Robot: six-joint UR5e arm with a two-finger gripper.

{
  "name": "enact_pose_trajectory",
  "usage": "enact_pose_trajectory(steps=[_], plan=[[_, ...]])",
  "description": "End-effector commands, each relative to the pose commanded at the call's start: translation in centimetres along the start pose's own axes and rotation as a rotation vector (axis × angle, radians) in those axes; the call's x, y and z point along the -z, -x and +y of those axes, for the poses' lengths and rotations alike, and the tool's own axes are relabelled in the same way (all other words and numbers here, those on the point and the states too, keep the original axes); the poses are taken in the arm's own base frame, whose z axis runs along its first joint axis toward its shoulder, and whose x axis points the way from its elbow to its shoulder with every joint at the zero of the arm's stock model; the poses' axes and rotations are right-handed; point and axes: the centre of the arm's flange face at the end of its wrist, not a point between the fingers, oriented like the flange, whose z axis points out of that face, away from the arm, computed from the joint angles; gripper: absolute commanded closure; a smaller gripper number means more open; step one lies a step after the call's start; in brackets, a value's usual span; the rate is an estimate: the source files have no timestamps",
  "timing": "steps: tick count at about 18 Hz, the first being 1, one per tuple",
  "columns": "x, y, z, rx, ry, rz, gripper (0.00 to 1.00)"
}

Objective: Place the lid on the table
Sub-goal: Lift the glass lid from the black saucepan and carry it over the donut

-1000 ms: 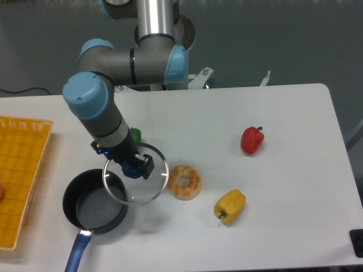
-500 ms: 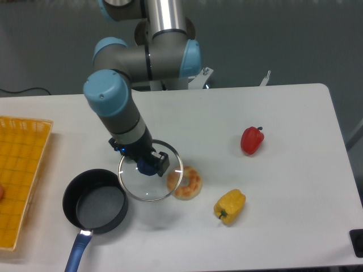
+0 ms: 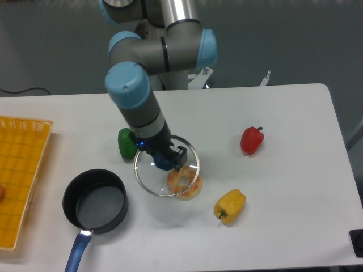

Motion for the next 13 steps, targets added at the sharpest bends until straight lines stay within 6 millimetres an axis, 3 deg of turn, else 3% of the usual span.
enact_pose_trajectory(steps=[3,13], plan=[[-0.2,0.7,1.4,0.004,0.006,0.002,0.4],[-0.5,1.3,2.5,0.021,-0.001,-0.009,0.4]])
